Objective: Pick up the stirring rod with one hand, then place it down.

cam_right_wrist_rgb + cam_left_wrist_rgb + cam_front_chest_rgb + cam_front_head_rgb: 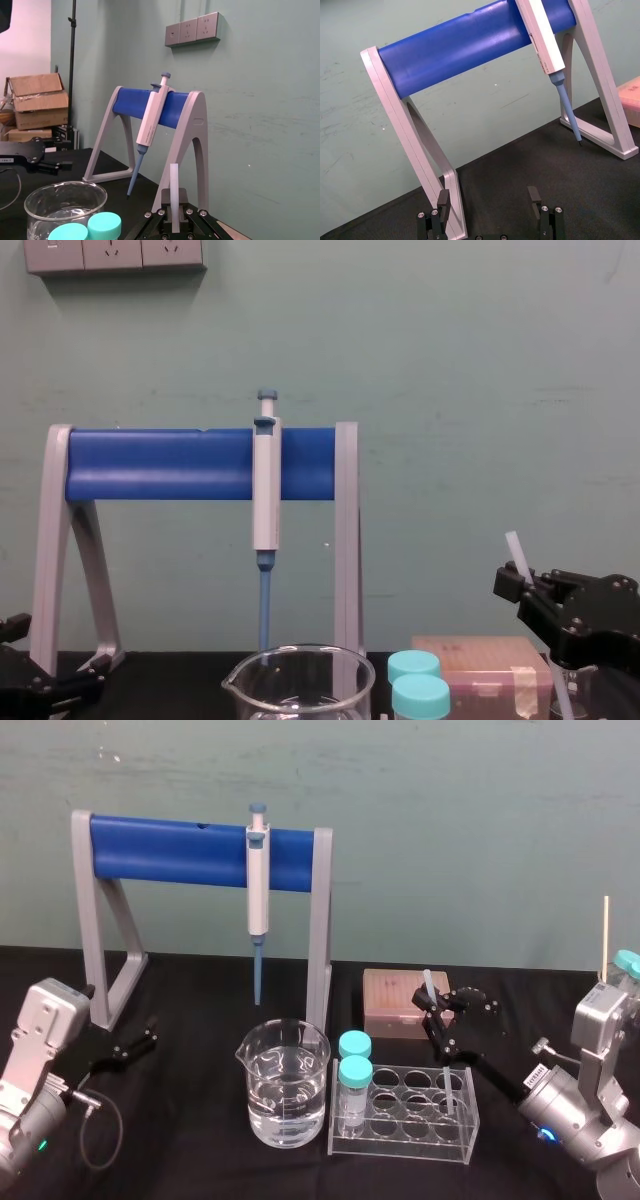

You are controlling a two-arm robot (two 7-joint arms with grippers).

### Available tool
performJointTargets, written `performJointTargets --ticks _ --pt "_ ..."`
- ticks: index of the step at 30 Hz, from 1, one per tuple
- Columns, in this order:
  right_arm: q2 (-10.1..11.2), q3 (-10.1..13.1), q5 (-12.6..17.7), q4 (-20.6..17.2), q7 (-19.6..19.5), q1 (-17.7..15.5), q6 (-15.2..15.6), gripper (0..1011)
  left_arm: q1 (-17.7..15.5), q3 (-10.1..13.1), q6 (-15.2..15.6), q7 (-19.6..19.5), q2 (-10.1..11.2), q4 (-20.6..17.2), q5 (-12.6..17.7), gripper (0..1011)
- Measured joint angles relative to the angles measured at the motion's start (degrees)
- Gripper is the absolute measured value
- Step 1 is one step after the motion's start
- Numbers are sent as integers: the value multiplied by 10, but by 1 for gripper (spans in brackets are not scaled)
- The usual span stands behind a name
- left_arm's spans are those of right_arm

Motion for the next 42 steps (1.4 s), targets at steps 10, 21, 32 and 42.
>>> performJointTargets --ticks 10,21,32,42 --pt "0 1 1 0 1 0 -1 67 0 0 0 0 0 0 0 1000" --pt "0 1 2 0 2 0 -2 313 0 0 0 0 0 0 0 1000" --pt "0 1 2 0 2 0 -2 673 0 0 0 0 0 0 0 1000" --pt "0 1 2 0 2 0 -2 959 0 0 0 0 0 0 0 1000"
